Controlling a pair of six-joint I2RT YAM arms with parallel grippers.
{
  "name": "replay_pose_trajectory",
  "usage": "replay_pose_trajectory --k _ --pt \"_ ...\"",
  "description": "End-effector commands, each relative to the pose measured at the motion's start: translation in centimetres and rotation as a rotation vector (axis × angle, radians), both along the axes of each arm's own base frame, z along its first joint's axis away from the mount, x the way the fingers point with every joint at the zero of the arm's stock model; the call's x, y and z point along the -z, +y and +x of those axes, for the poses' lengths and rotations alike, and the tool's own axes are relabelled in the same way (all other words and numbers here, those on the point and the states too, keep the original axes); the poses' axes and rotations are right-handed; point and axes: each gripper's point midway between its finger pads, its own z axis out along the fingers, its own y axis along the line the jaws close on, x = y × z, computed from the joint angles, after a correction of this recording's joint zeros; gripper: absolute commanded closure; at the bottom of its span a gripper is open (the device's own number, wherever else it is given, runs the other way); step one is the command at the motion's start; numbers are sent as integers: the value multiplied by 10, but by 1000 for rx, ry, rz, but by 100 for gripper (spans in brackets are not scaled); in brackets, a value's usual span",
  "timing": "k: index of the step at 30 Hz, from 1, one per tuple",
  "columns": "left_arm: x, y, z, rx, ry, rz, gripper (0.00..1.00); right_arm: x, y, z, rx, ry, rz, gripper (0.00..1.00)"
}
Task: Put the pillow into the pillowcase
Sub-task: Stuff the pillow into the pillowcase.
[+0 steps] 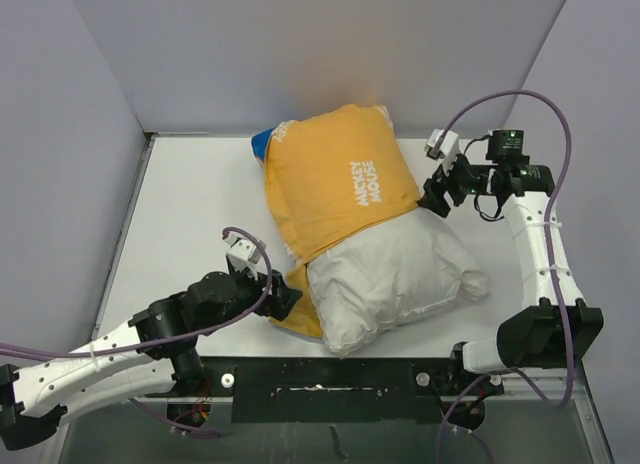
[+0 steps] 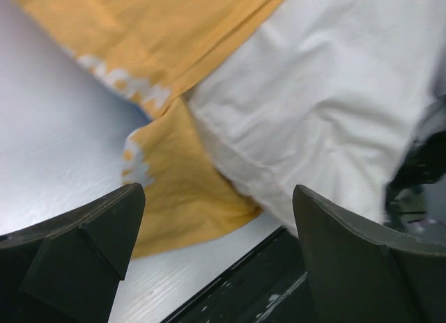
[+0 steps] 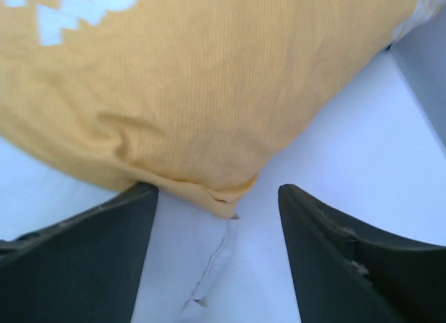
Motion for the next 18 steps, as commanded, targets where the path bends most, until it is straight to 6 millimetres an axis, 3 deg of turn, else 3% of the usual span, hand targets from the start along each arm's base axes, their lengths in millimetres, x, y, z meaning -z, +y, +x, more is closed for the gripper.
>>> replay_pose_trajectory --k 1,3,5,7,9,12,18 --pt "71 47 12 -212 130 280 11 -99 44 -56 -300 -287 136 18" --pt "83 44 18 -222 147 292 9 -118 64 -93 -468 -374 177 3" --pt "89 34 24 -191 157 246 9 -129 88 -127 -674 -441 259 2" --pt "93 22 31 -147 165 160 8 -109 117 -169 -901 -437 302 2" --pt "99 19 43 -132 172 77 8 -73 145 -200 -1112 -389 254 2" --pt "99 11 54 -92 170 -46 10 -30 163 -212 -1258 -302 216 2" --pt "96 -21 55 42 181 -167 16 59 172 -206 -1375 -214 -178 5"
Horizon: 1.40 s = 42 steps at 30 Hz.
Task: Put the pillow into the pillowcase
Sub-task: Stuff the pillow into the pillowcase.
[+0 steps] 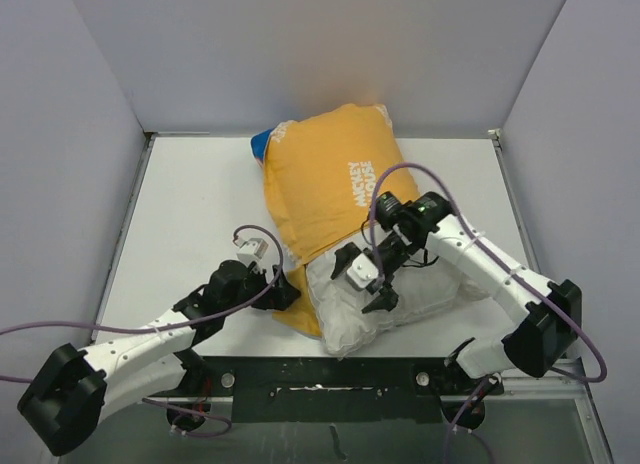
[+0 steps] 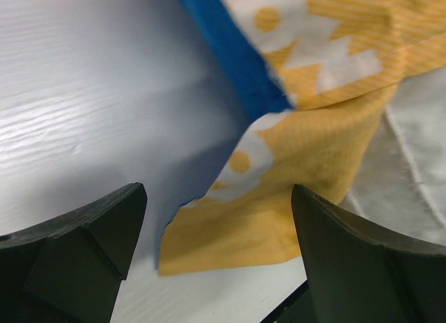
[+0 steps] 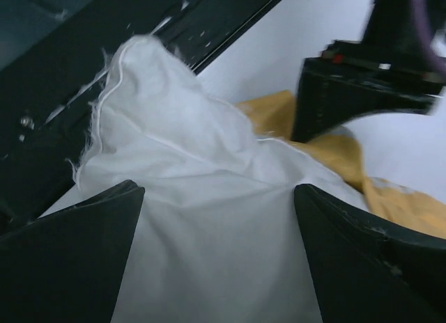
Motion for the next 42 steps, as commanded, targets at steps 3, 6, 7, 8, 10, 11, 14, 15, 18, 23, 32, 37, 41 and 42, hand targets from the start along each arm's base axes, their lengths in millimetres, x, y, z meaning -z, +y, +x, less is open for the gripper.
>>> replay_pose_trajectory --k 3,6,7,8,10,11,14,15,18,23,32,37,41,42 --pt "-45 -64 5 215 -81 -273 33 73 -8 20 -33 -298 -289 9" --pt "-41 -75 -3 280 -33 -302 88 103 -7 42 57 -426 -390 25" --pt "-44 -77 -8 298 -13 -322 100 111 -5 57 121 -486 -420 41" --pt "-50 -79 -15 317 4 -344 100 113 0 78 225 -552 -429 68" --pt "-63 -83 -35 363 33 -371 100 90 11 131 504 -688 -370 98" --pt "-72 -85 -46 383 39 -380 100 68 16 155 624 -732 -314 100" --pt "-101 -93 -82 446 48 -426 100 -10 22 217 965 -848 -153 100" --pt "-113 -97 -93 473 49 -448 100 -32 24 230 1033 -868 -105 100" --pt "-138 -109 -125 559 56 -482 100 -70 28 254 1180 -860 -29 100" --pt "-148 -127 -146 618 57 -533 100 14 33 247 1127 -747 -149 100" --pt "-95 -102 -119 369 105 -482 100 153 12 106 603 -99 -373 68" --pt "-81 -70 -114 297 110 -290 70 62 2 45 335 55 -244 27" --pt "-113 -53 -113 308 34 -231 51 -14 -9 9 231 77 -137 14" --pt "-125 -50 -112 314 10 -230 49 -25 -12 3 227 76 -122 13"
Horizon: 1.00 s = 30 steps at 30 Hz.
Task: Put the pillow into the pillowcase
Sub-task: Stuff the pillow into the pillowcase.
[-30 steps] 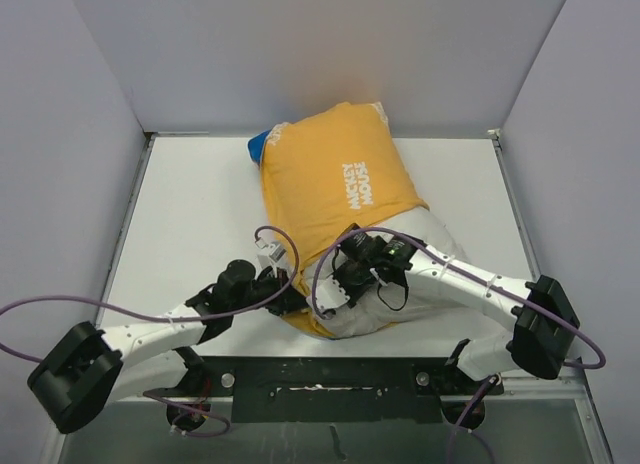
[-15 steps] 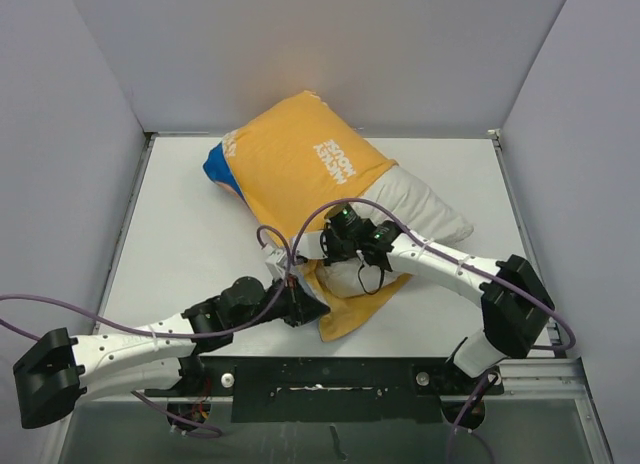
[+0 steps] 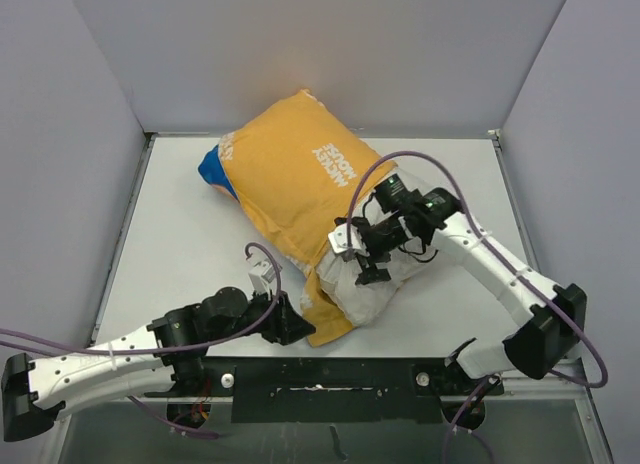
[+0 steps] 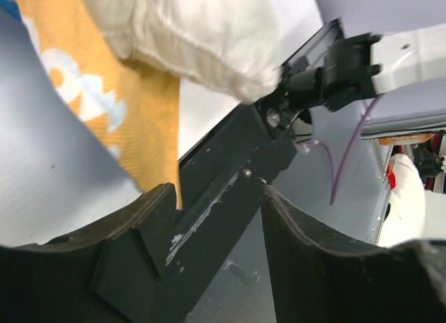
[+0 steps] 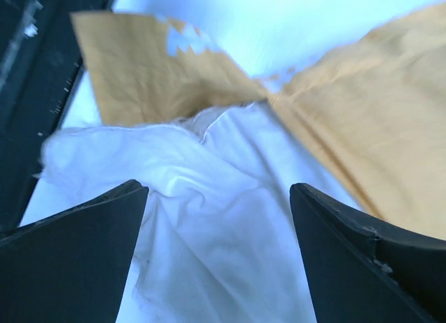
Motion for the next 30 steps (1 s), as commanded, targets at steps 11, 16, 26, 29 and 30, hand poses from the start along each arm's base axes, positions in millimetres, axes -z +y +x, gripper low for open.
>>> replay_pose_trajectory --k 11,16,26,29,30 --pt "-143 -11 82 -8 -622 334 41 -128 -100 60 599 16 505 5" --pt "-165 -60 157 -14 -810 494 43 -100 -148 129 979 104 592 4" --pt "-180 -120 260 -55 -889 556 40 -31 -134 135 1011 228 543 64" --pt "-174 -128 270 -60 -904 604 42 -21 -132 135 1013 242 515 81" --pt "-174 -130 271 -59 -908 601 43 -18 -131 135 1012 249 506 83"
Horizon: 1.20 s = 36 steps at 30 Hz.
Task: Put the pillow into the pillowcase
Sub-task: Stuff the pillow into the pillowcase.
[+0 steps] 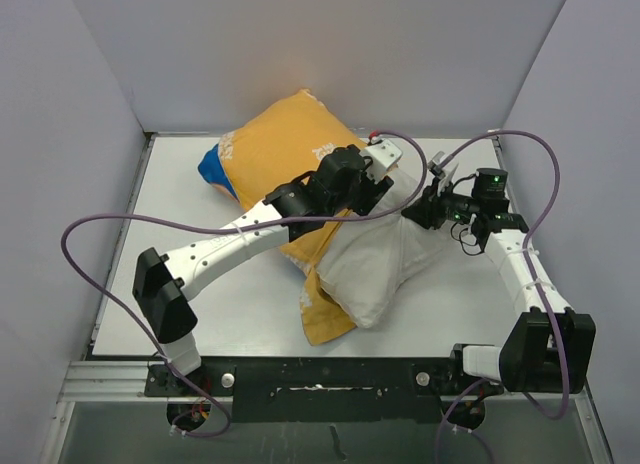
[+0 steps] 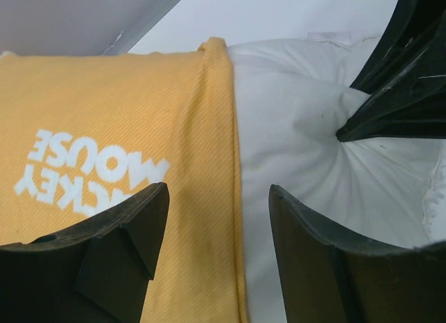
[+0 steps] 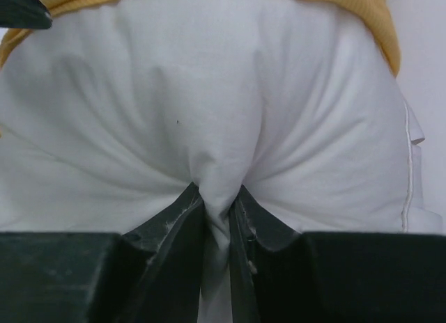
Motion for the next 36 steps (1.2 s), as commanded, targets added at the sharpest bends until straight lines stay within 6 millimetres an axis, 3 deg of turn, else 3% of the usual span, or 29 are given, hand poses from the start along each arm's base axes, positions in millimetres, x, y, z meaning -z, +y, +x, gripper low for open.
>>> replay_pose_trajectory --k 1,5,13,19,24,26,27,30,33,36 --pt "-31 -16 14 10 -113 -18 43 7 5 4 -8 -5 -14 85" --pt "-28 -19 23 -4 -146 23 45 13 13 0 -48 14 -11 87" --pt "-1 -14 40 -45 -163 199 61 12 15 -4 -69 11 0 88" --pt "3 -22 24 34 -102 164 42 16 16 -4 -73 24 1 88" --pt "12 -20 26 32 -95 193 42 16 16 -5 -75 27 6 88" --pt "20 -15 33 6 -104 229 48 15 18 -6 -82 27 14 88" --pt "22 -12 37 -7 -108 244 57 14 18 -6 -87 26 20 88" --pt "21 -6 43 -36 -124 269 96 12 22 -9 -100 26 39 88" --pt "-10 -21 24 35 -139 188 100 11 26 -10 -107 27 57 88" --pt "-56 -55 -21 205 -143 50 100 5 35 -8 -112 28 81 91"
